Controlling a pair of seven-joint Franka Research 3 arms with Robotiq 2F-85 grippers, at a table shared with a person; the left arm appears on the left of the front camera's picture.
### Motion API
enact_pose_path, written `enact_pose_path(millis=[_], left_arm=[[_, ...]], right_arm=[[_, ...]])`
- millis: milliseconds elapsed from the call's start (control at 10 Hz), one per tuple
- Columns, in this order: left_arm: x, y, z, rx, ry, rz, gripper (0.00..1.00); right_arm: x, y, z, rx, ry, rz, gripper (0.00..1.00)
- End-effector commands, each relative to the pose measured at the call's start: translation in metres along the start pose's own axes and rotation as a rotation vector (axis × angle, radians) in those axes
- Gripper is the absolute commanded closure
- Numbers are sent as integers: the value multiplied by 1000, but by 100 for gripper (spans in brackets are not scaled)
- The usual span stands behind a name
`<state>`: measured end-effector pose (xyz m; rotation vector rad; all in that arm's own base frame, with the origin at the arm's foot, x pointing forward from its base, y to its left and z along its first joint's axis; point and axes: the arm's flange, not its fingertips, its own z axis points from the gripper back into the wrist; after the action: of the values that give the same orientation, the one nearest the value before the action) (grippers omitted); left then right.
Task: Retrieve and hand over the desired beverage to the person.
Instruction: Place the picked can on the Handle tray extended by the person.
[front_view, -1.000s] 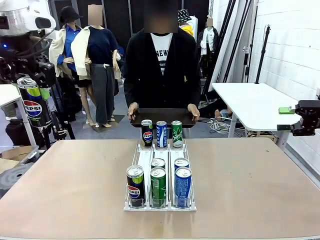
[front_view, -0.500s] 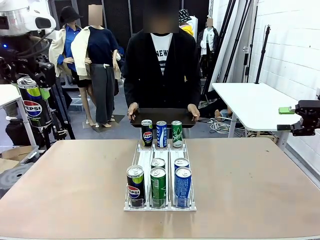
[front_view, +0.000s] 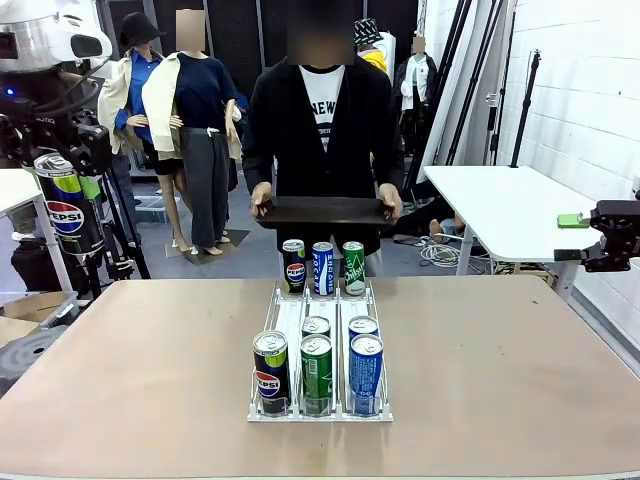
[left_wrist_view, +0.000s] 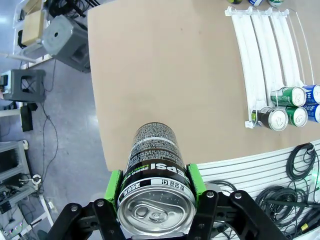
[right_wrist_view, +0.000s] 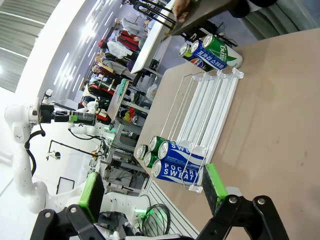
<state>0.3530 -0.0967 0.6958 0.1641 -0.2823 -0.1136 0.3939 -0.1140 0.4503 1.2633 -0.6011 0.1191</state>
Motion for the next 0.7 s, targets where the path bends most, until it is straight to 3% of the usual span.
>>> enact_pose_path(millis=[0, 600], left_arm=[[-1, 1, 4, 6, -10, 0, 100], [-1, 1, 4, 6, -10, 0, 100]], right_arm=[[-1, 0, -1, -4, -2, 2, 0], [-1, 0, -1, -4, -2, 2, 0]])
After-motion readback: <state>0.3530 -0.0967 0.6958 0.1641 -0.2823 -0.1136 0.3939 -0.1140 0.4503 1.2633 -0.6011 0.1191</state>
